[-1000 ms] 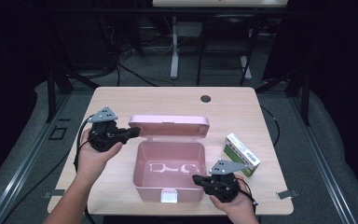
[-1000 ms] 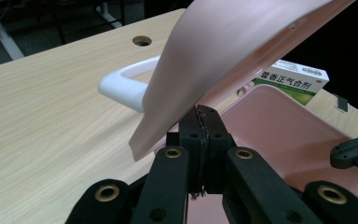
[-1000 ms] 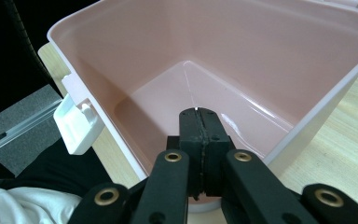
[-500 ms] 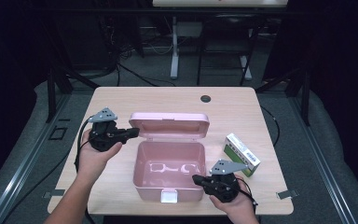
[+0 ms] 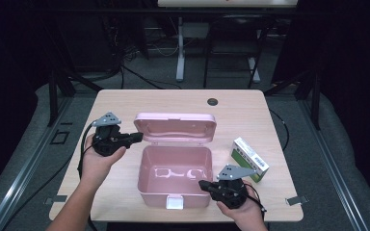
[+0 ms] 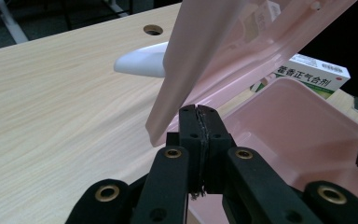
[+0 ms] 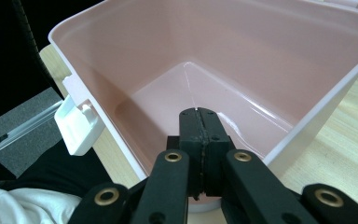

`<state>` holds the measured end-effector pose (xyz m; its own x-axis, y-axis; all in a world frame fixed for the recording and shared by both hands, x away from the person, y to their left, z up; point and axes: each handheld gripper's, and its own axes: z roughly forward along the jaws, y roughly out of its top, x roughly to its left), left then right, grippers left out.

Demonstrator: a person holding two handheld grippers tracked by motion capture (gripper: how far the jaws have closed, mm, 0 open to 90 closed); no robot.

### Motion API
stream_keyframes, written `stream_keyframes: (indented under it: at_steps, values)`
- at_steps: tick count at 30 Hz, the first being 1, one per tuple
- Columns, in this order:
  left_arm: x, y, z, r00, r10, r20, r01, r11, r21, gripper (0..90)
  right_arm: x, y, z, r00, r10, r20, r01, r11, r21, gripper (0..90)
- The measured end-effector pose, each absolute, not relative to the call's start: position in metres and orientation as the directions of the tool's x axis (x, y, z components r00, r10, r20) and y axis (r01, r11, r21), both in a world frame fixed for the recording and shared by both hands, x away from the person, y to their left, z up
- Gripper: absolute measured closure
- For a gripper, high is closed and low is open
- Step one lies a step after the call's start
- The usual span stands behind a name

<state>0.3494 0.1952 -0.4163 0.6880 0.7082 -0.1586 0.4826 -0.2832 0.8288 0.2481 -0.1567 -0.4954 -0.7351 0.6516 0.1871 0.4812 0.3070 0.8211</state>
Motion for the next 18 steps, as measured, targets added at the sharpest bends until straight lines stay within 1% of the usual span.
stream_keyframes:
  at_steps: [18]
  values:
    - [0.3512,0.1959,-0.4206,0.678,0.720,-0.152,0.488,-0.285,0.825,88.7,0.2477,-0.1568,-0.4955,-0.735,0.652,0.185,0.479,0.307,0.822,89.8]
